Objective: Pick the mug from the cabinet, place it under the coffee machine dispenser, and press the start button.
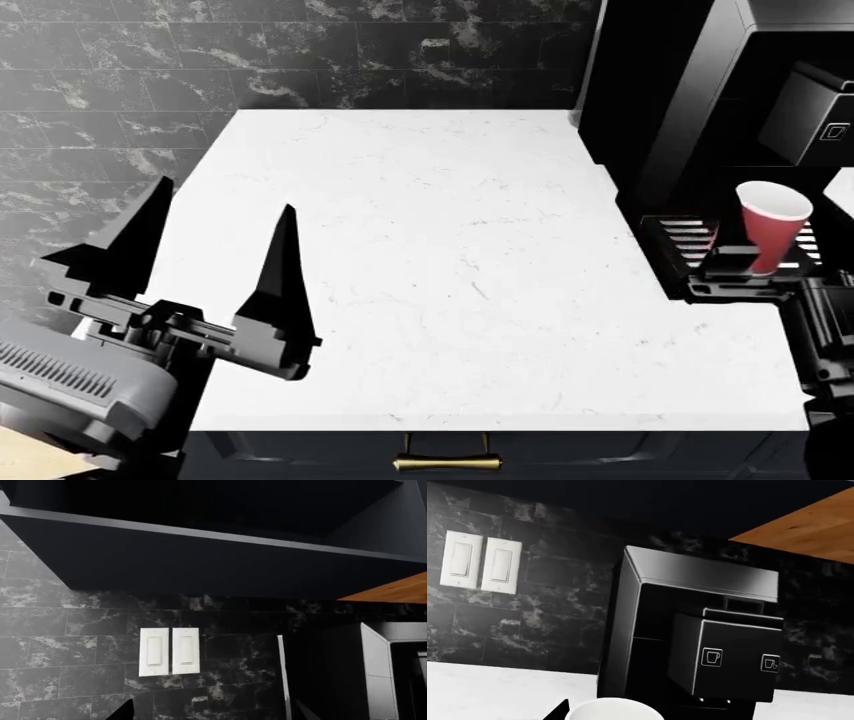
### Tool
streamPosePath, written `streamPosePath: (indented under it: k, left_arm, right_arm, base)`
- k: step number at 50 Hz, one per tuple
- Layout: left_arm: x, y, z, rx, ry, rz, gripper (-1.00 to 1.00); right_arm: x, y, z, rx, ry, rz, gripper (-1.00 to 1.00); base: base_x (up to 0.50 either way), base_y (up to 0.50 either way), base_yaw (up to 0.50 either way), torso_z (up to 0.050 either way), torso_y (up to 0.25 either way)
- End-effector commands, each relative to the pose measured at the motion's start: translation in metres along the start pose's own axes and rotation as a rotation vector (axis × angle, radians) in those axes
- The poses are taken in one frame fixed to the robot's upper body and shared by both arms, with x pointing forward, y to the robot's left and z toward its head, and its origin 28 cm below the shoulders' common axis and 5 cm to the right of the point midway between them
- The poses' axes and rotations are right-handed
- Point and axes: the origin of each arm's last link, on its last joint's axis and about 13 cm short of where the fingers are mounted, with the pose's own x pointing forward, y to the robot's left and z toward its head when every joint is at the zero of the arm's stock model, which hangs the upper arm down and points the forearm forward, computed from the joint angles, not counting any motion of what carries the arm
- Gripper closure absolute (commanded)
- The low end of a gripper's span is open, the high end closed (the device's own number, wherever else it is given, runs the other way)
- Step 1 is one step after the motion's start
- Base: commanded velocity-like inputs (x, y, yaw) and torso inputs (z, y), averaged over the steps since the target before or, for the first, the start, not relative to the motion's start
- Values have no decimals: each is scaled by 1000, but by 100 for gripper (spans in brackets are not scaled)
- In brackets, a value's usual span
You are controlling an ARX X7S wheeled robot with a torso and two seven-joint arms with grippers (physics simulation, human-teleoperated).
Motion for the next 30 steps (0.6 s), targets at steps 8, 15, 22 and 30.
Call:
streamPosePath:
  k: [8, 15, 22, 30]
  left_arm:
    - [-1, -1, -2, -1, 4, -4, -100]
    - [-1, -1, -1, -2, 4, -4, -100]
    - [-1, -1, -1, 6, 12, -4, -100]
    - [-2, -2, 1, 12, 15, -4, -100]
  right_arm:
    - [8, -9, -5, -20, 0, -70, 100]
    - [10, -10, -5, -21, 3, -81, 100]
    - [11, -11, -4, -17, 0, -89, 100]
    - [10, -12, -3, -16, -6, -94, 100]
  base:
    - [0, 0, 0, 0, 1]
    - [0, 0, 0, 0, 0]
    - [0, 0, 0, -4, 0]
    - [0, 0, 0, -48, 0]
